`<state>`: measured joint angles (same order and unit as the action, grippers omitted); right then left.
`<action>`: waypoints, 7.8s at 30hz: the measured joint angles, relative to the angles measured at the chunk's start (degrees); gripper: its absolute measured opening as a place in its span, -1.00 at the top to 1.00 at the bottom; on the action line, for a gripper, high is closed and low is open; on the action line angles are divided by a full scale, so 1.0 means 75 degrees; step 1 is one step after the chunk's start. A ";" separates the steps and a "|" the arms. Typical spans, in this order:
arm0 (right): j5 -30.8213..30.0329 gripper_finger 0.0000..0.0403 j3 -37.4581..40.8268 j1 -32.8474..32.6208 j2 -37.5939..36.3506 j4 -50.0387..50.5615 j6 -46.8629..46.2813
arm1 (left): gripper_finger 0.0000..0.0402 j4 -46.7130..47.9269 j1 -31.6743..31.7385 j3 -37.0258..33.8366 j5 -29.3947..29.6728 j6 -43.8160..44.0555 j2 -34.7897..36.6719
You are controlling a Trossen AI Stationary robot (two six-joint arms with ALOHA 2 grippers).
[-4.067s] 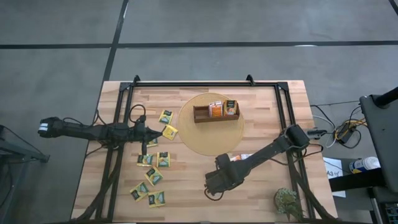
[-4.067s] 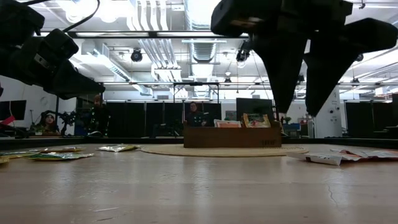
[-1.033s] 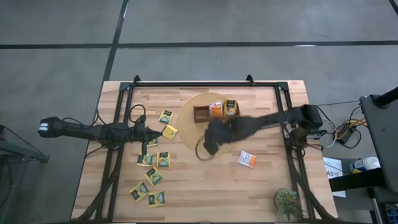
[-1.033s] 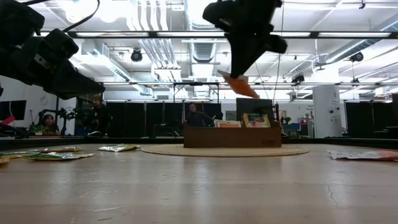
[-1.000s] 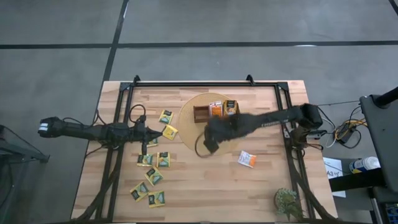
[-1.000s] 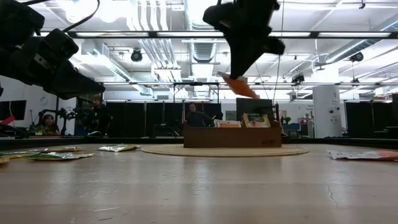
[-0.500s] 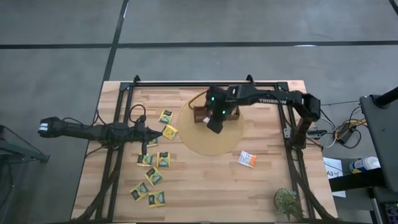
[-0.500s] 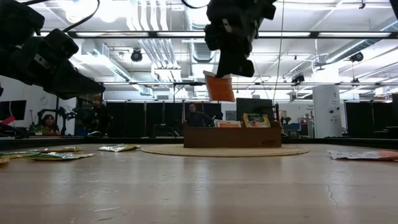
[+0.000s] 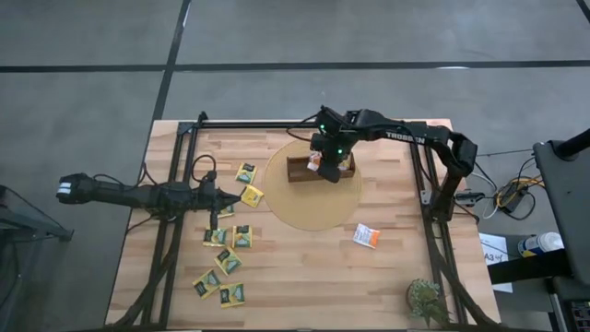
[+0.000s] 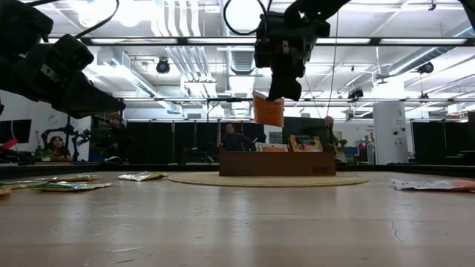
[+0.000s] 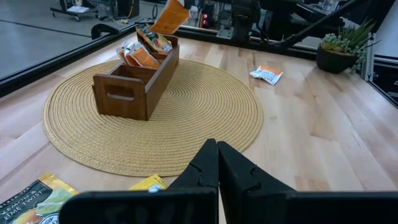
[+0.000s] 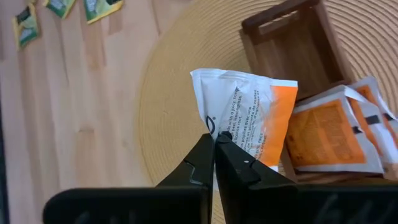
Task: Pick & Place Tea
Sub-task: Put the white tea bag into the middle section of the wooden organizer
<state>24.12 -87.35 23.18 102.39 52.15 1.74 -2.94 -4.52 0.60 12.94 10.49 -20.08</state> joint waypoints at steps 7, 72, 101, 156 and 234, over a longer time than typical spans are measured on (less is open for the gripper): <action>0.0251 0.96 0.0206 0.0202 0.0000 -0.0019 0.0582 | 1.00 0.0000 0.0001 0.0000 0.0000 0.0000 -0.0001; -0.1649 0.96 0.0600 0.0693 0.0615 -0.0073 0.2094 | 1.00 0.0001 -0.0002 0.0002 0.0001 -0.0001 -0.0003; -0.2217 0.18 0.0600 0.0622 0.0615 -0.0777 0.1547 | 1.00 0.0001 -0.0001 0.0000 0.0001 0.0000 -0.0002; -0.3390 0.48 0.0551 -0.0957 0.0545 -0.0030 -0.1198 | 1.00 0.0000 0.0001 0.0000 0.0002 0.0000 -0.0003; -0.3555 -0.11 0.5846 -0.5444 -0.1865 -0.2537 -0.7659 | 1.00 0.0000 0.0001 0.0000 0.0002 0.0001 0.0000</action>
<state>-2.55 -43.51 -17.65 88.40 33.12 -55.70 -2.94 -4.52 0.60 12.95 10.50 -20.08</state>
